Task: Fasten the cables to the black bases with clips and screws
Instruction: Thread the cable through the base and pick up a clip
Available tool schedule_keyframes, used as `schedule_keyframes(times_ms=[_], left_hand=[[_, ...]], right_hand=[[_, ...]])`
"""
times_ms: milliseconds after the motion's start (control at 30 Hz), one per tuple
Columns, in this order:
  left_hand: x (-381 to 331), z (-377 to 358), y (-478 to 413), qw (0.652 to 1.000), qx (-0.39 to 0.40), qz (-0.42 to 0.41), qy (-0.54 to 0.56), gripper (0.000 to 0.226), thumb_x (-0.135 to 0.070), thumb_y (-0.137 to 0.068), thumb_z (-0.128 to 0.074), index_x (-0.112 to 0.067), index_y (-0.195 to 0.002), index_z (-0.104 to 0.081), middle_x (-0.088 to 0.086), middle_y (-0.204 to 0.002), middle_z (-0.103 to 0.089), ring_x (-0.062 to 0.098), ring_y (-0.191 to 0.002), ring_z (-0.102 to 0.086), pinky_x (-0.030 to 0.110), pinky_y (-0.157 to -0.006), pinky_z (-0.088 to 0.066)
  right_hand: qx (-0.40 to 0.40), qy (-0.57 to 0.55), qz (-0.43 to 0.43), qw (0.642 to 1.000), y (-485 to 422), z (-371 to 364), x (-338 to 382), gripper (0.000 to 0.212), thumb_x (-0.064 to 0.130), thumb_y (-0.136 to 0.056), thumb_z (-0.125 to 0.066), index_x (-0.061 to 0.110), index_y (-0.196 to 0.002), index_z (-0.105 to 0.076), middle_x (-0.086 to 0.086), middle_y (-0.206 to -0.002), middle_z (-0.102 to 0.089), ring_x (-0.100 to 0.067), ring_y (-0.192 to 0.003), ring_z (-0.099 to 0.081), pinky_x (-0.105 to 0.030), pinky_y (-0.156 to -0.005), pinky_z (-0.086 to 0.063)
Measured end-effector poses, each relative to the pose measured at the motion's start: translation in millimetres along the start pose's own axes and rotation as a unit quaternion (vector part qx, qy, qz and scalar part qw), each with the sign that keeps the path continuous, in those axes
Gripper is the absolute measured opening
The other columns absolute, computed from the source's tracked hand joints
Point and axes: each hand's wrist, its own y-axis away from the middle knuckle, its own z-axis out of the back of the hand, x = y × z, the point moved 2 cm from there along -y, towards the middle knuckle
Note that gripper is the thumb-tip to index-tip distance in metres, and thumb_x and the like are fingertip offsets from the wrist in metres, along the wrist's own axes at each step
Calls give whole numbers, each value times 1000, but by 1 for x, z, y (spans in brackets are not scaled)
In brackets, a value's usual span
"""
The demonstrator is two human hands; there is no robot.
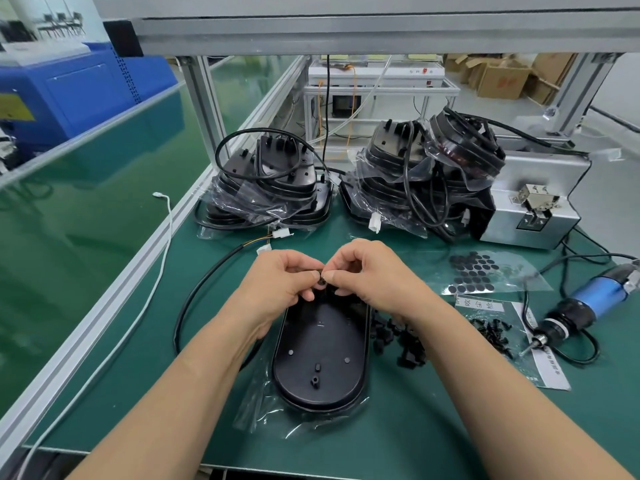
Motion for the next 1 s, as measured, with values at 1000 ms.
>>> schedule_keyframes(times_ms=[1000], left_hand=[[2,11,-11,983,50,-34,-175,24,-8,-73,-80,-19,-94,-74,-4,-88,-61,5,-74,-54,21,-73,-44]], right_hand=[[117,-107,-122,980,-30,0,-14,11,7,-91,-68,11,-80,-67,14,-61,-62,1,-55,-48,-20,-62,-34]])
